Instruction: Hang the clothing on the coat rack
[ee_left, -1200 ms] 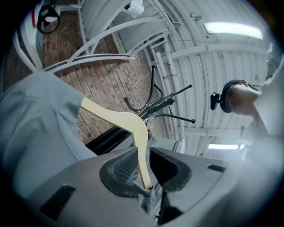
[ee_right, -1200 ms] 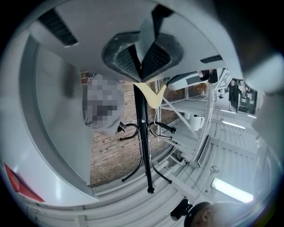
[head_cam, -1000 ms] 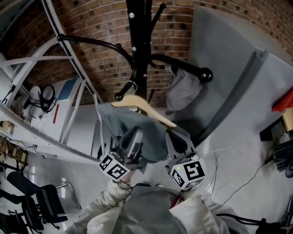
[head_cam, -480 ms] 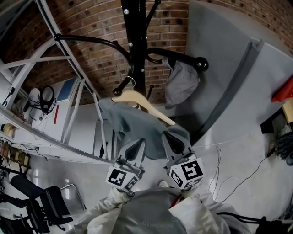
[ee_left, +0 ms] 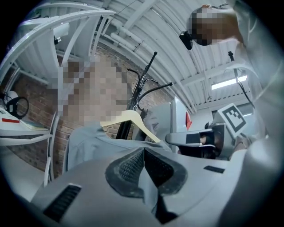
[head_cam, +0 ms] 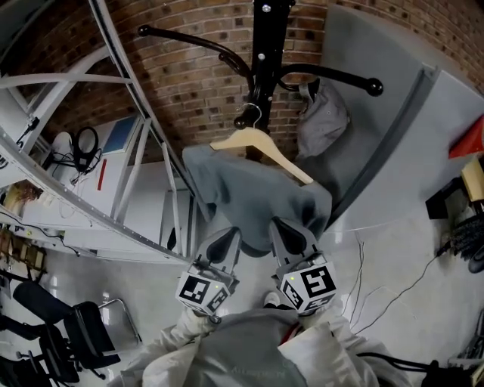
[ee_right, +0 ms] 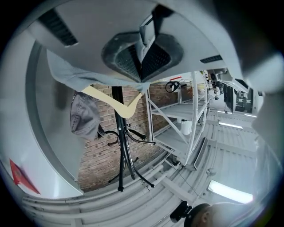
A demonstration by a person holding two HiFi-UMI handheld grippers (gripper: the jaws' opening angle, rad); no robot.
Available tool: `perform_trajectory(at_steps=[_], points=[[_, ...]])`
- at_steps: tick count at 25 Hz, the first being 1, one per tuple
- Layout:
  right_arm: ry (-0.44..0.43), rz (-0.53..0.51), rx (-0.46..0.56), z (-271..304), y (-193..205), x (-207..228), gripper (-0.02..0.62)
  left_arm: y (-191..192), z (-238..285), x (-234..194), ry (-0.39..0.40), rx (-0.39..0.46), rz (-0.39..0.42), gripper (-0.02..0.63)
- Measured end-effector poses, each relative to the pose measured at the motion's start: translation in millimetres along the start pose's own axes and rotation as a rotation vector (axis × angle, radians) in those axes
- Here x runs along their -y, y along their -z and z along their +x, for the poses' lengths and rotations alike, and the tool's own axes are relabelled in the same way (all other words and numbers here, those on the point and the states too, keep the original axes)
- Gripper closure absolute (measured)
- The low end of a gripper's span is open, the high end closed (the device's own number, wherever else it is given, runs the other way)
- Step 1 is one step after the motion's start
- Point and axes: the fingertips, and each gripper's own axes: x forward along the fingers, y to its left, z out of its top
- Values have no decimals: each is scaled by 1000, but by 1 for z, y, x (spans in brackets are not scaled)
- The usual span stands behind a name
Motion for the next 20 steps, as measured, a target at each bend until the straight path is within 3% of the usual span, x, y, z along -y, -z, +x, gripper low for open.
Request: perform_trajectory(at_steps=[12, 20], points=[[91, -36, 2, -51, 8, -79, 571, 1, -82, 22, 114, 14, -6, 594], [148, -24, 8, -91, 19, -129, 571, -10, -144, 38, 121, 2, -8, 594]])
